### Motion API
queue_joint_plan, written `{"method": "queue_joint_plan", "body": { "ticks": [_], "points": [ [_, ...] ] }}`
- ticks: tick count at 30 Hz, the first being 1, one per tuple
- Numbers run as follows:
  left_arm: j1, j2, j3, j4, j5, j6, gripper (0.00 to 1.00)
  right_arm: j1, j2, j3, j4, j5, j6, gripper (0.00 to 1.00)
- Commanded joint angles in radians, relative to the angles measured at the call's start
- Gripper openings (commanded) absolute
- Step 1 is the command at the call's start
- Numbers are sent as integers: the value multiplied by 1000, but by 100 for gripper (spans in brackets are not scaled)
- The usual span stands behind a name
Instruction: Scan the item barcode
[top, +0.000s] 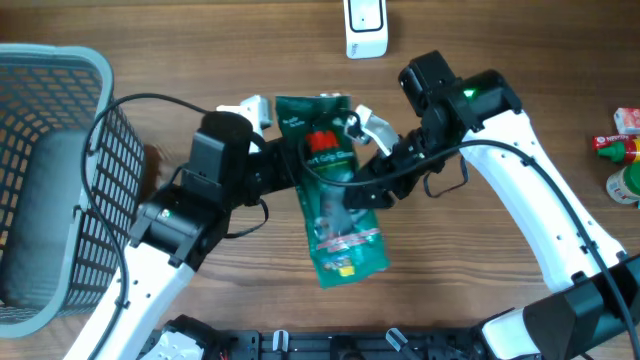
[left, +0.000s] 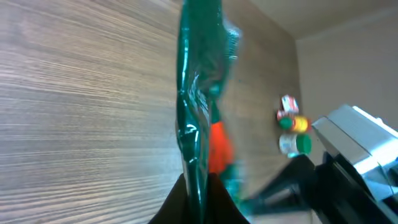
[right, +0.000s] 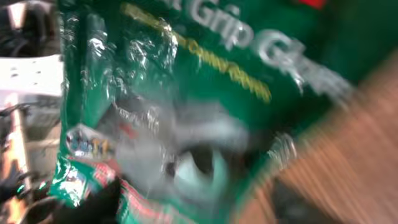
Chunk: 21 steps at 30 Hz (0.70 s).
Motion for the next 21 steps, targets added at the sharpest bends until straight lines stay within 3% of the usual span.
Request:
{"method": "queue_joint_plan", "body": {
  "ticks": [1, 4, 8, 10, 11, 14, 21],
  "points": [
    [79, 3, 1, -48, -36, -84, 4, -2, -19, 5, 95, 271, 248, 100],
    [173, 4, 1, -148, -105, -147, 4, -2, -18, 5, 180, 482, 420, 100],
    [230, 4, 1, -248, -276, -362, 4, -1, -19, 7, 235, 438, 409, 100],
    [230, 4, 1, -274, -344, -437, 4, 4, -19, 7, 235, 307, 318, 95],
    [230, 6, 1, -290, -393, -496, 4, 19, -21, 7, 241, 193, 205, 95],
    [230, 10, 1, -294, -445, -585, 4, 66, -31, 7, 280, 85, 66, 99],
    [230, 59, 1, -283, -480, -681, 4, 219, -93, 7, 385, 218, 32, 100]
  ]
}}
